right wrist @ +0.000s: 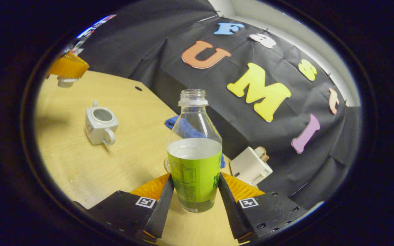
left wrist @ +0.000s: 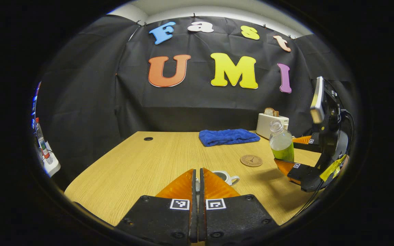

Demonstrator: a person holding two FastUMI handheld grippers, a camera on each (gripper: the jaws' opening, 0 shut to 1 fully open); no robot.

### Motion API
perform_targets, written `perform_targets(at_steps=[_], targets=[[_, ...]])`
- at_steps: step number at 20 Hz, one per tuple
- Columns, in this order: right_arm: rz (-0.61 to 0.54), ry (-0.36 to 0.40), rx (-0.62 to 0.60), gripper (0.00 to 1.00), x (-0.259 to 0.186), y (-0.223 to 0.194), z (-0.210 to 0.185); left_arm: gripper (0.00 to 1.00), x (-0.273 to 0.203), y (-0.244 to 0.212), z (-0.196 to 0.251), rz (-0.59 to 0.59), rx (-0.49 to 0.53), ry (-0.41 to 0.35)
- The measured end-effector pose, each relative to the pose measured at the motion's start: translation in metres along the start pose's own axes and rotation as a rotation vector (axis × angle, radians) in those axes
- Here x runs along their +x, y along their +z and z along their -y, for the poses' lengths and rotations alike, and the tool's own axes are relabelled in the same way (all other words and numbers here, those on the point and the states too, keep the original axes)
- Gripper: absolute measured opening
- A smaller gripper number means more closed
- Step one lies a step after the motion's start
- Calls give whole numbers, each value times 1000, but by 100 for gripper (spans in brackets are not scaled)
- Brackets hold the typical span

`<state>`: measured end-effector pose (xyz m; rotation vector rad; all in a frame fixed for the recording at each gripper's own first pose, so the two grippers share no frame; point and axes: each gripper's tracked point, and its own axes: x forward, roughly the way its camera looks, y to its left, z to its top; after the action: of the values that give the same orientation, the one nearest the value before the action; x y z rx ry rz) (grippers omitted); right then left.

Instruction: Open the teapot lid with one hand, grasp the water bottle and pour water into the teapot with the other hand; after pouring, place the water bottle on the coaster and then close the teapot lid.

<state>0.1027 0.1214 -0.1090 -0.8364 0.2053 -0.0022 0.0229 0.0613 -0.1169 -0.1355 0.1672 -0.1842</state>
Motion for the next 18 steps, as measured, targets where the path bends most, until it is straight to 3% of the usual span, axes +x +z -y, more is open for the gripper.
perform_targets(at_steps=[6, 15, 18], targets=[[15, -85, -329, 73, 11, 8, -7, 4, -2, -6, 1, 0, 4, -20], [98, -158, -664, 74, 21, 46, -17, 3, -13, -6, -6, 29, 22, -24], [105, -146, -749, 72, 27, 56, -28, 4, -12, -10, -6, 23, 14, -32]])
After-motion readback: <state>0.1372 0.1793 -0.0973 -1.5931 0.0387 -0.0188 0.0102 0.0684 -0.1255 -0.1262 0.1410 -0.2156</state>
